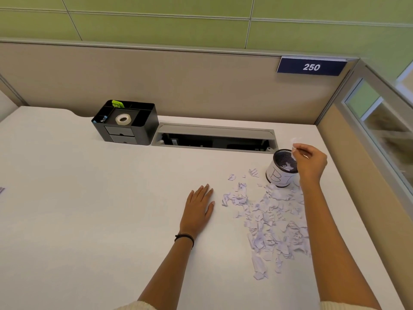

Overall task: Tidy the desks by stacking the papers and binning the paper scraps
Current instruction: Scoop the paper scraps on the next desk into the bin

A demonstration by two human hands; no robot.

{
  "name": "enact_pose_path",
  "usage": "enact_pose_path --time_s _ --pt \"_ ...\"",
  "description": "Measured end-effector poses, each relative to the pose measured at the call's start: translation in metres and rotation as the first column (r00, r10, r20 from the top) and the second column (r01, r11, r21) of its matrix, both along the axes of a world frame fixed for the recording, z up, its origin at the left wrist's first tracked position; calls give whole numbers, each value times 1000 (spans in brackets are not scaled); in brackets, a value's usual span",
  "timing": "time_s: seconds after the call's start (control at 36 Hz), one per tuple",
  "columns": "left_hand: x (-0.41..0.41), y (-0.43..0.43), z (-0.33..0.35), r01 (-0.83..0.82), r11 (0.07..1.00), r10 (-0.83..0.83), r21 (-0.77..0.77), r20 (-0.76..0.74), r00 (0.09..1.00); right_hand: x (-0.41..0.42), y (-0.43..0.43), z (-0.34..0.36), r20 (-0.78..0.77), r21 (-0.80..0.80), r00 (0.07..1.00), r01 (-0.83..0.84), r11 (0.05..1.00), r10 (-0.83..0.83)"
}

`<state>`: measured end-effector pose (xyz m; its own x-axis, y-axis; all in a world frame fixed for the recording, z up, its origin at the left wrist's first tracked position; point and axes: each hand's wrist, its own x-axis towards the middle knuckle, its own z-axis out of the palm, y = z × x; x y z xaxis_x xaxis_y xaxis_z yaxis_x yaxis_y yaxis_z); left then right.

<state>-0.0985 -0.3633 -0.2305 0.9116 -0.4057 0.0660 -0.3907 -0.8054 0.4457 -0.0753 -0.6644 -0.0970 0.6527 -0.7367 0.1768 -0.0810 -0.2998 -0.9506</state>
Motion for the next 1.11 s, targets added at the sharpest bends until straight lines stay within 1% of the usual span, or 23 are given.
enact_pose_path --time_s 0.19,0.25,0.31,0.39,0.47,0.53,0.61,0.67,0.75,0.83,0.89,0.92,1.0,1.06,1.11 --pt "0 0 0 0 1000 0 -2 -5 1000 -8 2 -5 -117 -150 991 -77 986 59" --pt "0 0 0 3 1000 -3 -2 -4 1000 -11 4 -7 -144 -194 988 -79 978 51" --pt "0 0 0 3 1000 -3 1 -5 1000 -14 9 -8 -105 -211 994 -62 975 40" --pt "0 0 0 4 1000 -4 5 -5 1000 -19 22 -9 14 -263 999 -29 964 34" --pt "1 0 0 3 1000 -3 11 -2 1000 -24 37 -12 108 -371 988 -66 926 114" --pt "1 0 0 2 1000 -2 11 1 1000 -25 46 -15 128 -437 978 -93 895 164" --pt "0 -1 2 4 1000 -4 9 7 1000 -21 58 -22 120 -491 968 -137 861 222" --pt "0 -1 3 6 1000 -6 6 4 1000 -17 65 -30 51 -516 955 -225 827 292" --pt "-1 -1 3 6 1000 -6 -1 0 1000 -6 73 -48 -159 -495 906 -417 762 393" --pt "0 -1 2 9 1000 -9 11 -1 1000 5 75 -70 -433 -395 795 -591 704 424" --pt "1 -1 1 9 1000 -9 13 -2 1000 9 74 -83 -571 -303 725 -622 722 386" --pt "1 0 0 8 1000 -8 11 -2 1000 10 75 -88 -602 -270 711 -610 745 364" --pt "2 0 -1 7 1000 -7 13 -5 1000 11 81 -97 -627 -196 703 -560 805 336" --pt "2 0 -1 8 1000 -8 13 -6 1000 11 86 -101 -651 -207 681 -584 785 336" --pt "2 0 -1 7 1000 -7 8 -6 1000 12 91 -103 -670 -226 645 -648 727 367"
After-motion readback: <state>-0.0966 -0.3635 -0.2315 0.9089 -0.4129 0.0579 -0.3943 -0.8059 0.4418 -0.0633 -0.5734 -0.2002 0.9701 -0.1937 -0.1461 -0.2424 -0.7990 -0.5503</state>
